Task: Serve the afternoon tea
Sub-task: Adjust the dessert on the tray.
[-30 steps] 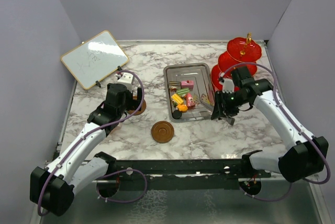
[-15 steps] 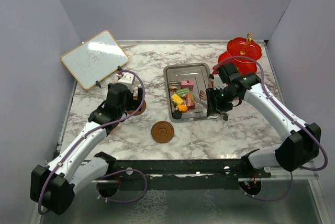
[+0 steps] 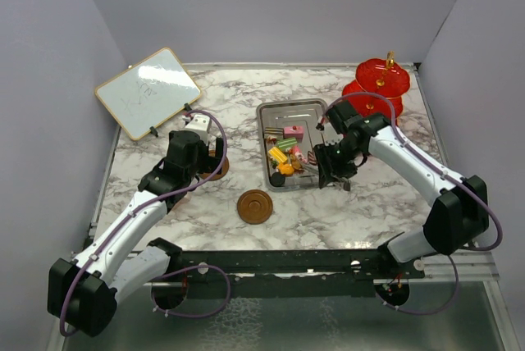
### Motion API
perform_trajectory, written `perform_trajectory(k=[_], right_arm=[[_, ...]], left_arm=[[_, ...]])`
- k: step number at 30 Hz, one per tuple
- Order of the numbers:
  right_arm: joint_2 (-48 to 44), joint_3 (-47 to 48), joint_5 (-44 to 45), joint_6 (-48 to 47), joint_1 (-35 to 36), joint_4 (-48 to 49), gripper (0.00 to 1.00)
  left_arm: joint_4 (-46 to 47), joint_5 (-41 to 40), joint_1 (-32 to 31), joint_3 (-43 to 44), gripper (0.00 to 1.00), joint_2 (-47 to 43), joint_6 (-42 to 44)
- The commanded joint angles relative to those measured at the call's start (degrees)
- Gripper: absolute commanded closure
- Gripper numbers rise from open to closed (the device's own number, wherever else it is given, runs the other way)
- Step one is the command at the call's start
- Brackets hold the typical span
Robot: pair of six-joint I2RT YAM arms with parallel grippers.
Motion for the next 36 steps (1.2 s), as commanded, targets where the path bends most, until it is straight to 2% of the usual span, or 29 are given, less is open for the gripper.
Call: perform_trajectory(k=[1,4,14,20,27,36], right_arm=[[1.5,1.4,0.6,-0.8,1.3,1.6,0.53],[2.4,1.2,2.6,0.2,1.8,1.6,0.54],[-6.5,1.2,5.4,5.7,1.9,-0.5,0.70],[-9.0,-2.2,7.2,7.6,1.9,-5.2,0.71],[-6.7,-3.7,6.0,7.7,1.9,-5.3,0.68],[-5.2,-1.3,7.5,7.3,1.9,-4.4,0.52]], left_arm=[[-0.2,-0.5,0.4,1.5,0.01,-0.3,0.5],[-0.2,-0.8,0.3,1.2,0.01,-0.8,0.4],[-0.2,-0.3,0.3,1.5,0.01,-0.1,0.4],[-0.1,-0.2,0.3,1.6,0.01,0.0,0.4],[-0.1,0.0,0.3,1.6,0.01,0.0,0.3],[0.0,0.0,0.3,1.6,0.01,0.0,0.3]])
